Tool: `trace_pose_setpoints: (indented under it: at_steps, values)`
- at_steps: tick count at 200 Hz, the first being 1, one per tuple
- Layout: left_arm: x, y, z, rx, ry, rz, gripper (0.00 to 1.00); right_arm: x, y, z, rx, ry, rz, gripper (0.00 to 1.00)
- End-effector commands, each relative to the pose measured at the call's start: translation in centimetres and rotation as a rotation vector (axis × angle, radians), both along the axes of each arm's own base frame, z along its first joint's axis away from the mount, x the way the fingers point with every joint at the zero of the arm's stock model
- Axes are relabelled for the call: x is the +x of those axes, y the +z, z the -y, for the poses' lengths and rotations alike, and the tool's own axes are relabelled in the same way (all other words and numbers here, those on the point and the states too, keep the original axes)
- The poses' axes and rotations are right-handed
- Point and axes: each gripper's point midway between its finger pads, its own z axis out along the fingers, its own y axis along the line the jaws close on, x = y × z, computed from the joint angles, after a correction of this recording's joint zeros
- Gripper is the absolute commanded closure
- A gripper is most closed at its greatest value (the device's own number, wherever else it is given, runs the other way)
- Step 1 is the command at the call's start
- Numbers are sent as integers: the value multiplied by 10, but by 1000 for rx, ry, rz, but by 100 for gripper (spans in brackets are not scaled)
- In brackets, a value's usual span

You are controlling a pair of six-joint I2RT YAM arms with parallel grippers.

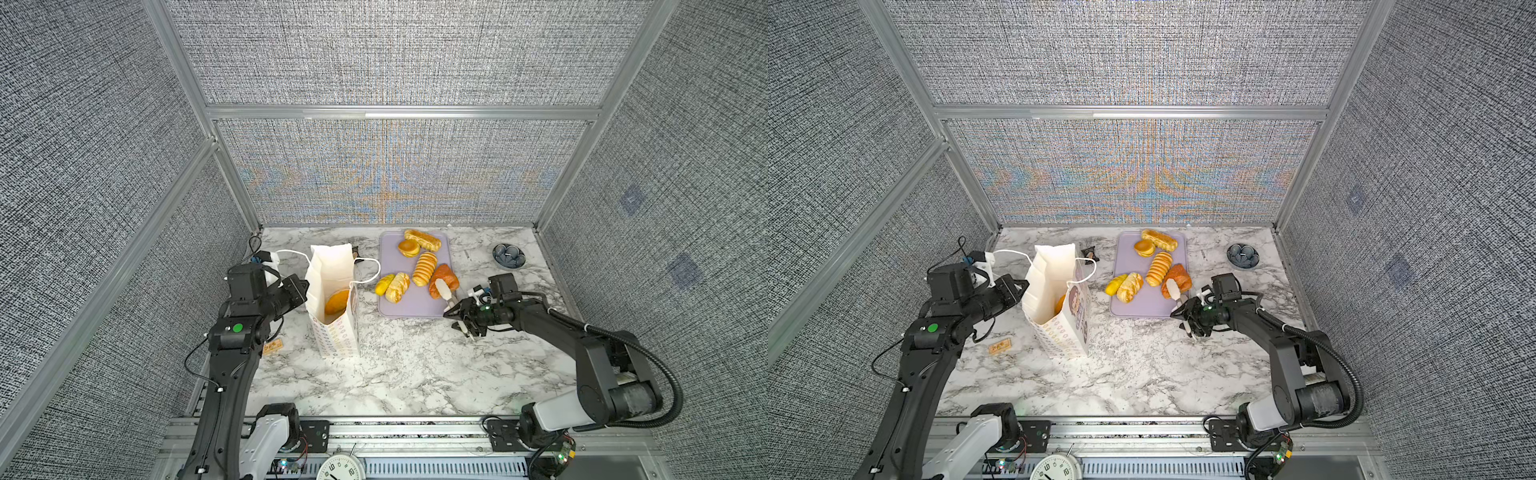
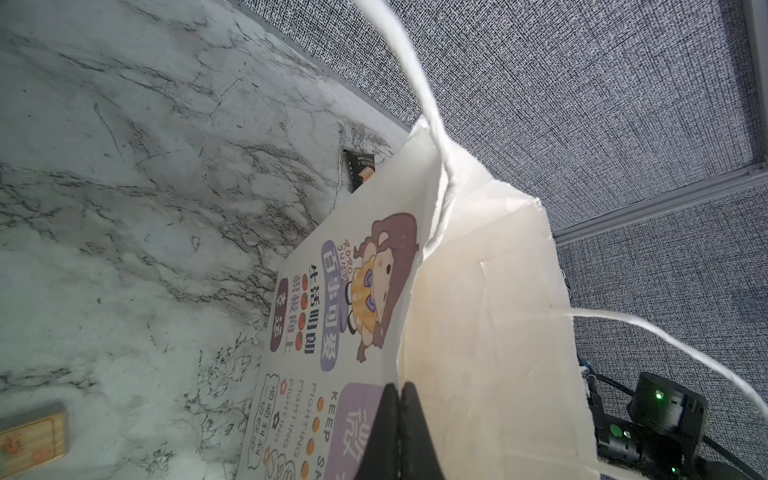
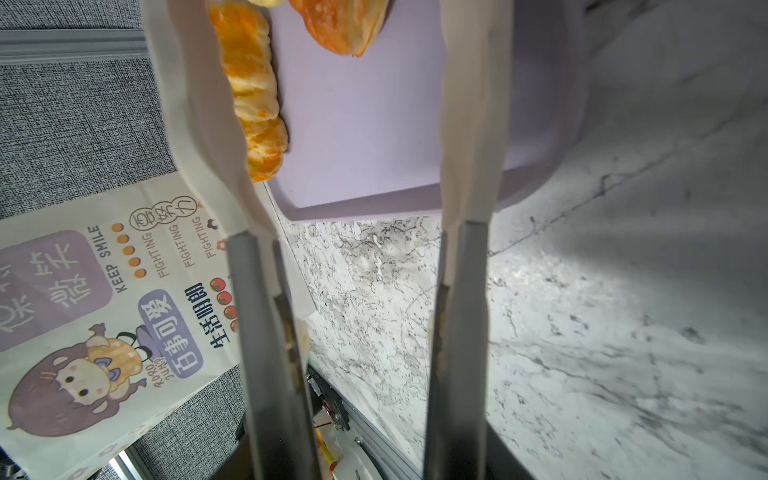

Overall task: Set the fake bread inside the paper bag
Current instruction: 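Lower the tongs onto the orange croissant on the tray and pinch it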

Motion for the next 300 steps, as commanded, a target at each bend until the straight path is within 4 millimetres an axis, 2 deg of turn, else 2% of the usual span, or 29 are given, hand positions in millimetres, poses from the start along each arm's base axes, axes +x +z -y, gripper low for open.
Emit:
trace_pose_setpoints:
  at_steps: [1,85,139,182,255,300]
  values:
    - [0,2,1,4,-9,5,98,11,5,-1,21,-4,30,49]
    - [-1,2,-1,12,-4,2,98,32,0,-2,46,-14,31,51]
    - [-2,4,0,10,-5,3,98,37,0,-2,56,-19,37,60]
    - [-3,5,-2,13,2,9,98,29,7,0,52,-16,53,66]
    - [-5,8,-3,9,14,22,98,6,24,9,-1,-1,88,70]
    - [-6,9,-3,2,17,24,98,1,29,11,-13,7,103,76]
